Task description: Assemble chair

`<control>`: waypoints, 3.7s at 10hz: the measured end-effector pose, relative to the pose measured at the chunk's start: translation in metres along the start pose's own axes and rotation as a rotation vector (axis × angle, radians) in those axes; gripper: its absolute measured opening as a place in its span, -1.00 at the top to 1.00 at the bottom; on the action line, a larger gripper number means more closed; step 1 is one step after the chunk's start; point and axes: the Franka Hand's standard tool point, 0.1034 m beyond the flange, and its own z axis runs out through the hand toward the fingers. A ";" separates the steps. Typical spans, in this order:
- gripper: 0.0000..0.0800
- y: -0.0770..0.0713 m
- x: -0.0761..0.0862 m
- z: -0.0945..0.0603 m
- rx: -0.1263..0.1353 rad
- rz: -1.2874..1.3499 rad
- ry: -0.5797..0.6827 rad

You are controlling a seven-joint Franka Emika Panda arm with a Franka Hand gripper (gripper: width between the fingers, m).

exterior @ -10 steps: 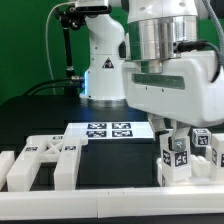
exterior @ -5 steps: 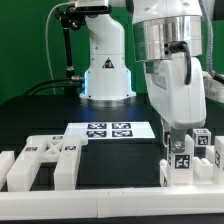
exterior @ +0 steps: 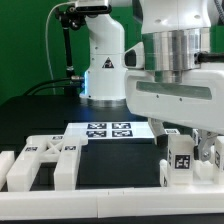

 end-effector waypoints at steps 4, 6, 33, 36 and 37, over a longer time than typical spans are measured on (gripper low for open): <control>-0.62 -0.002 -0.002 -0.001 -0.033 -0.382 0.017; -0.62 -0.008 -0.006 -0.003 -0.045 -0.667 0.025; -0.62 -0.014 0.007 -0.005 -0.002 -0.670 0.035; 0.00 -0.014 0.008 -0.005 -0.002 -0.631 0.035; 0.00 -0.013 0.009 -0.005 -0.002 -0.598 0.036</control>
Offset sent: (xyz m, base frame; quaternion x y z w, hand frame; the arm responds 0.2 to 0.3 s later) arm 0.0131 0.0186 0.0054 -0.0754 0.0218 -0.4085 0.9094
